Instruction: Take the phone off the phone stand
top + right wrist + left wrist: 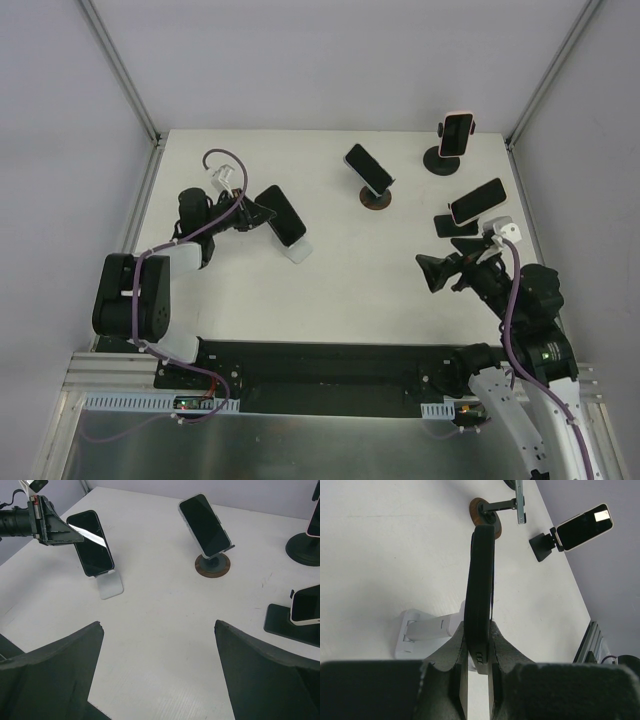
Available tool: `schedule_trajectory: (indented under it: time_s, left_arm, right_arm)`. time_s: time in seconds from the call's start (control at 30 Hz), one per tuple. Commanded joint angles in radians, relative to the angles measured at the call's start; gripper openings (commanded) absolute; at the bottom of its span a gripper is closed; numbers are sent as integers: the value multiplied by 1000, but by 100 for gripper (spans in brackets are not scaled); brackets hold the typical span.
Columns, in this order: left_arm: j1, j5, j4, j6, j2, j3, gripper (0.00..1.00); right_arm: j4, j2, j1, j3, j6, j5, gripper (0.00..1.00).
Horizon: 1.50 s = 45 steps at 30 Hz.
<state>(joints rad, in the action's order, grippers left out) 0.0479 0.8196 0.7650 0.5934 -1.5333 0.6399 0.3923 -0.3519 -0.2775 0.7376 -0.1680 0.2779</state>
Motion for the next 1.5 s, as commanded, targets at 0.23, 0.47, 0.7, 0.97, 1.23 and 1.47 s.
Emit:
schedule_trajectory:
  time_s: [0.23,0.47,0.7,0.97,1.23,1.47]
  left_arm:
    - [-29,-22,102,22,105,-36,8]
    - [-31,-28,137,35,64,-71,13]
    - [-31,-36,157,45,71,-131,14]
    - [-31,-49,74,-4,122,-115,28]
    - [-33,-86,31,-12,185,-109,43]
    - [-40,-157,16,6,191,-85,54]
  right_arm:
    - [-92,-51,-5,6,-4,61,96]
    - [-107,-76,-5,8,-10,78,96]
    - [-113,-87,-5,3,-16,86,96]
    - [-122,-99,-6,5,-21,90,96]
    - [-127,-108,-5,6,-21,118,96]
    - [-112,-91,-6,0,-21,124,96]
